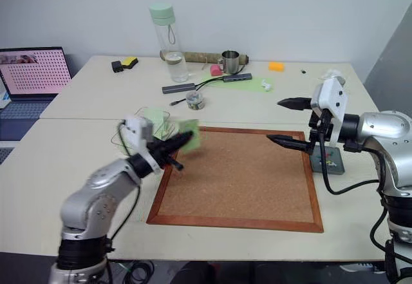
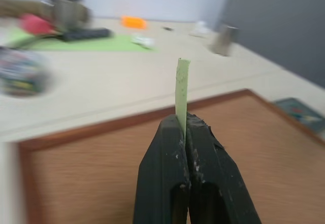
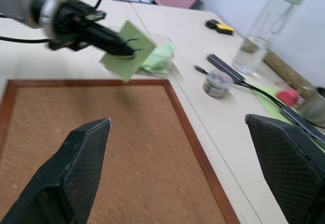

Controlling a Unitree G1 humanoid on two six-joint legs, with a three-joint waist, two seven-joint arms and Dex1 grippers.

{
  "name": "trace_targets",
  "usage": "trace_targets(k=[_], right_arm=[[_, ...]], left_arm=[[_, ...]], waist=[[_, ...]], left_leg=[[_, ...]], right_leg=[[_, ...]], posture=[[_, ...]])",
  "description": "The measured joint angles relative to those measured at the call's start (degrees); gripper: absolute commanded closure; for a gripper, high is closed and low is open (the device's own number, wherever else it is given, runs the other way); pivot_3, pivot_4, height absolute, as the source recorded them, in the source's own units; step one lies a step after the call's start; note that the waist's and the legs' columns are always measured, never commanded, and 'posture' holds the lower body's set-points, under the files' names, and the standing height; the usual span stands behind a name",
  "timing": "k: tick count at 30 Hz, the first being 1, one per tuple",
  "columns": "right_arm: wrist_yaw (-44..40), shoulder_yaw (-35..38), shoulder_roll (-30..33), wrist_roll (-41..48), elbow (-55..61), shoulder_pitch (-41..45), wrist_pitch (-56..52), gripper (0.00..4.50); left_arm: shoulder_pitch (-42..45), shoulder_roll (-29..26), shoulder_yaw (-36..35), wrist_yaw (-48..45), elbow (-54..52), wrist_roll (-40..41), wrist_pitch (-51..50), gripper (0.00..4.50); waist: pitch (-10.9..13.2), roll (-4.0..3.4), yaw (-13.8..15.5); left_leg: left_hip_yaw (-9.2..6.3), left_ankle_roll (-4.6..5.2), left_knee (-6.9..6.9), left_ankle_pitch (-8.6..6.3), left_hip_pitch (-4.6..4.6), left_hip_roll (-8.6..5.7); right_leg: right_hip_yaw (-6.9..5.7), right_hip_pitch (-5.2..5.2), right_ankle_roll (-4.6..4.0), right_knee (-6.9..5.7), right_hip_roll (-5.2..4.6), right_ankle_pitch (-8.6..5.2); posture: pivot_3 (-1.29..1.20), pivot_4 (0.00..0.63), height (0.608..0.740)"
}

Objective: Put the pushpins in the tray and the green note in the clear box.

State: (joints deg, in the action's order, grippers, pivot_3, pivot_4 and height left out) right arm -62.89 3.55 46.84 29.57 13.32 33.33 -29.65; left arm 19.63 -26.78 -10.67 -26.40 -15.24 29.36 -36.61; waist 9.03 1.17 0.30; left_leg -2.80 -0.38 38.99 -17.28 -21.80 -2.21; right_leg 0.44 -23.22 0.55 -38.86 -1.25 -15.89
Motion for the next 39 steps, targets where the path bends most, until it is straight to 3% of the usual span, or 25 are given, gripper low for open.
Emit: trace_targets(k=[3, 9, 15, 26, 30, 34, 39], right_arm=[[0.2, -1.1, -1.0, 0.9, 0.3, 0.9, -1.5, 0.03], [0.4, -2.7, -2.3, 1.0, 0.7, 1.9, -2.1, 0.03], [0.4, -2.7, -2.3, 1.5, 2.3, 1.7, -2.5, 0.00], [0.5, -2.6, -1.8, 2.2, 3.5, 0.0, -3.5, 0.00], [0.7, -1.7, -0.2, 2.2, 4.4, -1.4, -3.8, 0.00], [1.5, 2.8, 2.8, 2.0, 4.5, -5.6, -3.8, 0.00], [0.4, 6.6, 7.3, 0.2, 2.8, -14.7, -2.1, 0.00]], left_arm=[[4.6, -5.4, -3.3, 0.9, 6.4, -3.8, 2.3, 4.50], [11.6, -8.0, -2.1, -0.1, 21.9, -9.1, 6.5, 4.50], [15.7, -8.0, 0.0, -1.6, 31.6, -12.9, 10.7, 3.54], [15.6, -8.7, 0.4, -5.9, 30.8, -13.4, 11.1, 1.52], [12.0, -13.0, 0.1, -9.2, 24.9, -13.2, 10.5, 0.81], [3.5, -23.3, -0.7, -17.2, 19.4, -13.1, 11.1, 0.81], [-10.5, -34.1, -4.8, -26.5, 20.2, -15.7, 17.8, 0.81]], waist=[[0.0, 0.00, 0.1], [0.0, 0.04, 0.2], [0.0, 0.07, 0.1], [0.0, 0.08, 0.0], [0.1, 0.07, -0.1], [0.1, 0.04, -0.4], [0.1, -0.07, -0.3]], left_leg=[[0.01, 0.00, -0.01, 0.00, -0.01, -0.03], [-0.02, -0.01, -0.01, 0.00, -0.06, -0.03], [-0.03, -0.02, -0.02, 0.01, -0.14, -0.03], [-0.03, -0.01, -0.03, 0.00, -0.15, -0.02], [-0.02, -0.01, -0.05, 0.00, -0.17, -0.02], [0.01, -0.01, -0.16, -0.01, -0.14, 0.00], [0.04, 0.03, -0.19, -0.03, -0.13, 0.01]], right_leg=[[0.00, -0.02, 0.00, 0.03, -0.04, 0.00], [-0.04, -0.07, -0.01, 0.03, -0.05, 0.00], [-0.05, -0.15, -0.01, 0.05, -0.06, 0.00], [-0.05, -0.16, -0.01, 0.04, -0.07, 0.01], [-0.03, -0.20, -0.01, 0.04, -0.07, 0.01], [0.02, -0.22, -0.03, 0.08, -0.07, 0.00], [0.00, -0.19, -0.06, 0.11, -0.13, -0.02]], posture=[[0.00, 0.150, 0.740], [0.00, 0.150, 0.740], [0.00, 0.150, 0.740], [0.00, 0.150, 0.740], [0.00, 0.150, 0.740], [0.00, 0.150, 0.740], [0.00, 0.150, 0.740]])
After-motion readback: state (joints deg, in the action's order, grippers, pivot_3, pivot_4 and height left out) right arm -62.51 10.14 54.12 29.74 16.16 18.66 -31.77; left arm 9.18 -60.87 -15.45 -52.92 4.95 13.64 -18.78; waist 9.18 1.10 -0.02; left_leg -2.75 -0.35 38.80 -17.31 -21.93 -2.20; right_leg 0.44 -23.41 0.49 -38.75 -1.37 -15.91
